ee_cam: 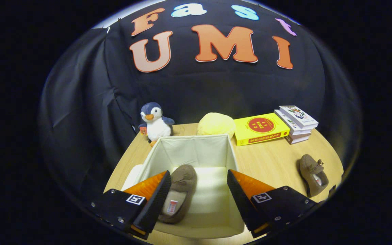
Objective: Open the storage box then place both shoes into the box .Put the left shoe in first, then the right shoe, with the right side of both shoes facing outward in a uniform manner.
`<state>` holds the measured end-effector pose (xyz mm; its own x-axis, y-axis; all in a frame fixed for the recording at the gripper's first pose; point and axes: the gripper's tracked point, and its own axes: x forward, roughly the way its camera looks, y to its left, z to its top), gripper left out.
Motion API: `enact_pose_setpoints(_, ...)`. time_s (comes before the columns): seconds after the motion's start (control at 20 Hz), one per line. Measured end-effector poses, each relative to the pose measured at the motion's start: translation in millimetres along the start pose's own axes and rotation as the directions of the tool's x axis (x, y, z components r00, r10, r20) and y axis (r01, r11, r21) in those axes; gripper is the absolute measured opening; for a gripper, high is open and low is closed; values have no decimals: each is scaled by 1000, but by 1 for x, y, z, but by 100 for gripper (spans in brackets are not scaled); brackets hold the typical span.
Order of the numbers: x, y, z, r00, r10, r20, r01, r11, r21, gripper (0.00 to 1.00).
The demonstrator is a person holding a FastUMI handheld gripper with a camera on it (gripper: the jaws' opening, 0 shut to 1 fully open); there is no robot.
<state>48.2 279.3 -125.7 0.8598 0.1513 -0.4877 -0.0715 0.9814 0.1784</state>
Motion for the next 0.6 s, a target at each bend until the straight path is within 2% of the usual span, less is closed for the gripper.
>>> enact_pose_setpoints(0.3, -10, -105, 18, 994, -103, 43, 102, 995, 14, 99)
enact_pose_setpoints(0.6, -21, -214, 16, 979, -195, 49, 194, 980, 32, 98)
